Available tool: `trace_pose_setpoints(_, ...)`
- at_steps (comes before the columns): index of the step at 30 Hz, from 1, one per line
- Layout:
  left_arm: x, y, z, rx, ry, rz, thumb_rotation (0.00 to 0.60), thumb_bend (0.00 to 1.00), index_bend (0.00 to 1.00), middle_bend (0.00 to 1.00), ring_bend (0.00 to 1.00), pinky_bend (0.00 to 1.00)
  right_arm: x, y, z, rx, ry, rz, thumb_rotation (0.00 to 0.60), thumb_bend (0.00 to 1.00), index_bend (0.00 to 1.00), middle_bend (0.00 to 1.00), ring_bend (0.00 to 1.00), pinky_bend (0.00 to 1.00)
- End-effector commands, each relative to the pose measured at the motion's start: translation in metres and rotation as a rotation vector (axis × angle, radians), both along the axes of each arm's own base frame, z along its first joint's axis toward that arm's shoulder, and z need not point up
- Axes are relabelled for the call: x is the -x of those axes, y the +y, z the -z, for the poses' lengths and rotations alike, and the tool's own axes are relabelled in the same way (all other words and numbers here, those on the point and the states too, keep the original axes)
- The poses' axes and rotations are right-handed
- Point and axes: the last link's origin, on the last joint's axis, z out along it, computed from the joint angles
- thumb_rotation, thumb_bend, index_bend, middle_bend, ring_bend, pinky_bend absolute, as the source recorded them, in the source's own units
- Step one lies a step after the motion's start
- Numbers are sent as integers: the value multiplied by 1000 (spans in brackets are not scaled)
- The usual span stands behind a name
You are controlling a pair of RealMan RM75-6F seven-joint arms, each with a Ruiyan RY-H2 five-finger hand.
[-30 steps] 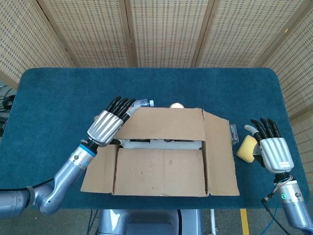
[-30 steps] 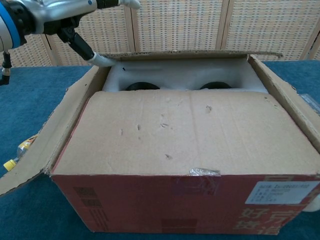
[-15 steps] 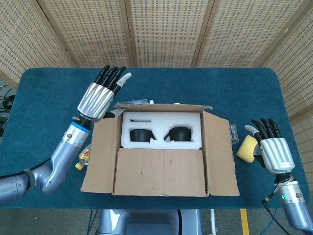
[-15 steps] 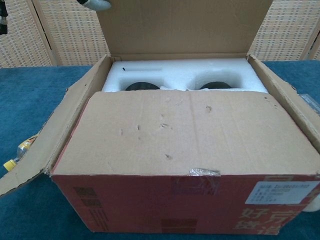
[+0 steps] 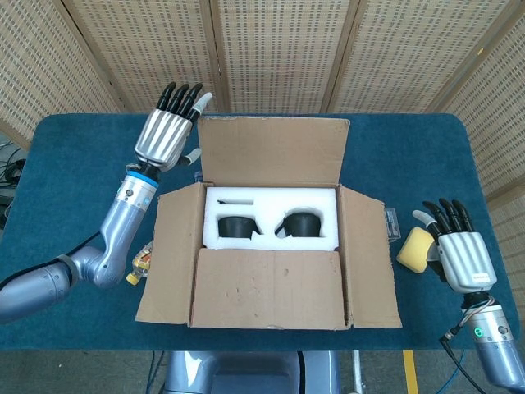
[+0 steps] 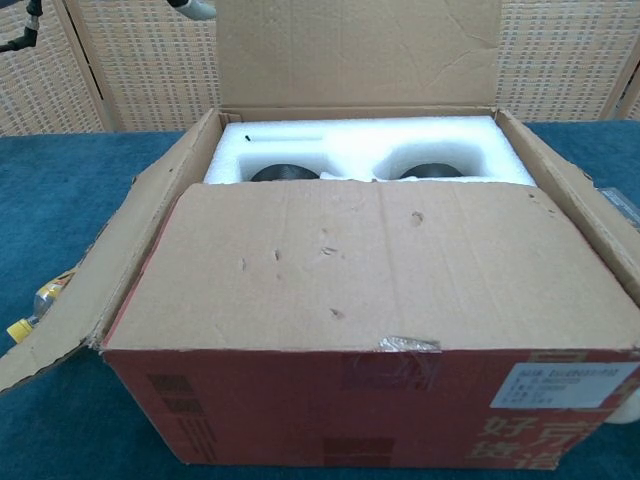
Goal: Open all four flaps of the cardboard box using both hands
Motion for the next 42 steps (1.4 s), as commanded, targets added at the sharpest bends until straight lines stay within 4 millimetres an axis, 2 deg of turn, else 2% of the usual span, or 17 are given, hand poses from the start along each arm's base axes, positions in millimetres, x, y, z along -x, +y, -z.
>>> trace_pose_setpoints(1,3,4,4,4,14,-28,516,261,0,0,0,0,0,0,0,0,0,1,600,1000,195,128,0,0)
trace_pose_setpoints(7,7,-1,1,43,-36,-42,525,255,0,0,0,0,0,1,1,-3,3,4,600,1000,195,128,0,0)
trace_pose_setpoints(15,18,-36,-10,219,-135,-46,541,260,128,0,0,0,-2,2,3,-13,4,2,600,1000,195,128,0,0)
trace_pose_setpoints(17,19,-45,-11,277,-163,-60,468,264,158,0,0,0,-2,2,4,-16,4,3,600,1000,195,128,0,0)
trace_pose_setpoints(19,20,-53,-13,332,-188,-79,342,268,204,0,0,0,-2,3,5,-15,4,2,600,1000,195,128,0,0)
trace_pose_setpoints(20,21,-57,-14,355,-198,-86,319,269,218,0,0,0,-2,3,5,-15,3,1,600,1000,195,128,0,0)
trace_pose_setpoints(24,23,-72,-14,426,-229,-97,281,275,275,0,0,0,-3,4,5,-12,1,-2,600,1000,194,128,0,0)
trace_pose_setpoints(32,30,-97,-4,521,-272,-106,222,227,308,0,0,0,-2,6,6,-17,-8,-1,600,1000,195,128,0,0)
trace_pose_setpoints(42,30,-113,12,623,-315,-118,144,169,332,0,0,0,-1,6,6,-19,-13,1,600,1000,195,128,0,0)
